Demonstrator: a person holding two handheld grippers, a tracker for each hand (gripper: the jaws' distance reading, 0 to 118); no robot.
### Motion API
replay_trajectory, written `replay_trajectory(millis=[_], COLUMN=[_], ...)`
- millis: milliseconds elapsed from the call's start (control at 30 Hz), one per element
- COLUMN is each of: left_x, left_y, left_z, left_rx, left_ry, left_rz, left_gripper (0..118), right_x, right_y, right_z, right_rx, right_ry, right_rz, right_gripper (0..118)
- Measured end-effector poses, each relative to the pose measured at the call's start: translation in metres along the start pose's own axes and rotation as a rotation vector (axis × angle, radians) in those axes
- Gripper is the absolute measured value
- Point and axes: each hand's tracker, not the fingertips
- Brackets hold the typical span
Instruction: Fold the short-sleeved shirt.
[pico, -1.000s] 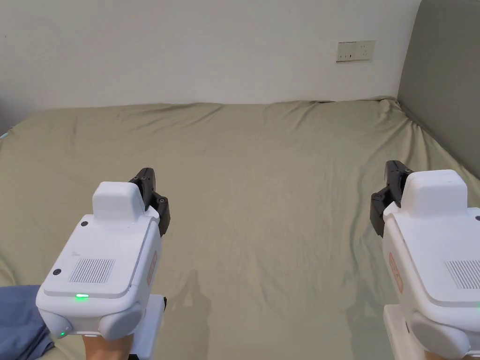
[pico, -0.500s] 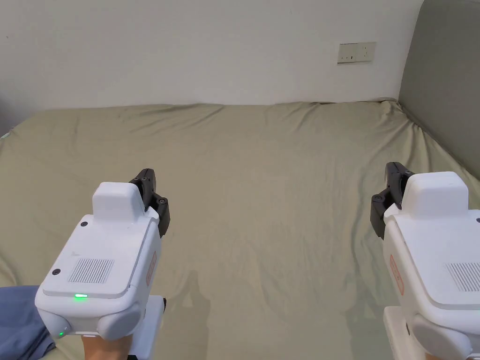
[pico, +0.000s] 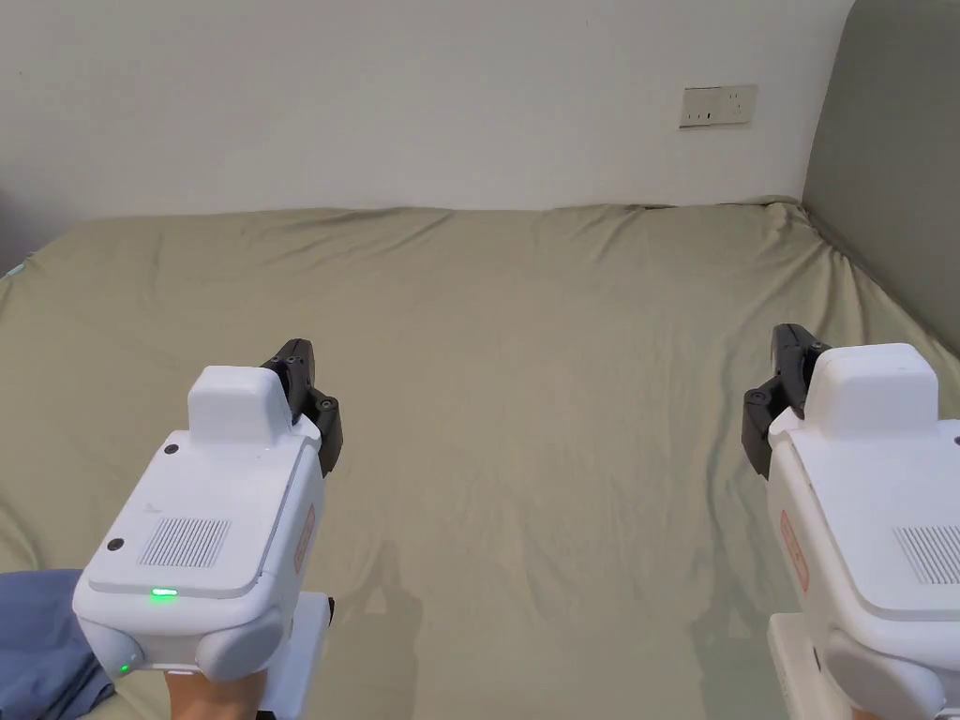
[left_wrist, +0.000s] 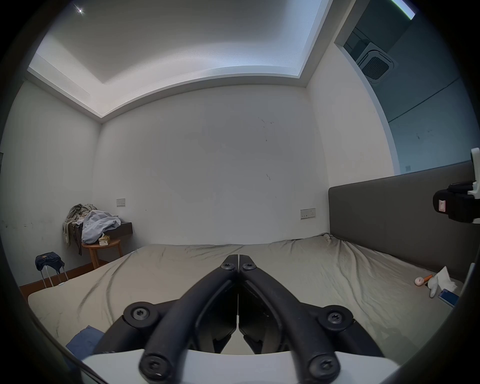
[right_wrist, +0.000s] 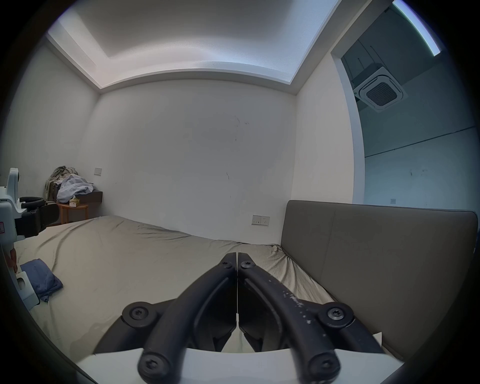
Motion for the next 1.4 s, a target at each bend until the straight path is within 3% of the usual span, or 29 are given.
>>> replay_trajectory(millis=[267, 400, 467, 500, 533, 567, 633, 1400], left_x=[-0.0027, -0.0045, -0.0063, -0.0065, -0.0065, -0.0066, -0.0056, -0.0044], left_y=[-0.0008, -0.0001, -0.0002, -0.0003, -0.0003, -0.0011, -0.0027, -0.0029], left_z=[-0.0003, -0.0002, -0.0020, -0.0032, -0.0049, -0.0063, -0.0059, -0.0033], left_rx=[0.005, 0.008, -0.001, -0.006, -0.017, -0.022, -0.017, -0.011], left_ry=[0.004, 0.009, 0.000, 0.000, -0.002, 0.000, 0.007, 0.033], left_rz=[0.002, 0.015, 0.029, 0.034, 0.036, 0.037, 0.033, 0.011], left_gripper=[0, 7, 36, 57, 84, 101, 118, 118], right_x=[-0.0010, -0.0012, 0.0004, -0.0003, -0.0007, -0.0009, -0.0012, -0.0033], right_y=[0.0007, -0.0002, -0.0016, -0.0006, -0.0006, -0.0006, -0.0009, 0.0006], right_z=[-0.0001, -0.0011, -0.0029, -0.0028, -0.0030, -0.0040, -0.0051, 0.0002], right_rx=[0.004, -0.005, -0.014, -0.015, -0.015, -0.017, -0.022, -0.014], right_ry=[-0.008, -0.019, -0.002, 0.001, 0.000, -0.003, -0.005, -0.006], right_rz=[0.001, 0.011, 0.004, -0.002, -0.005, -0.006, -0.008, -0.016], right_gripper=[3, 8, 32, 43, 64, 81, 117, 118])
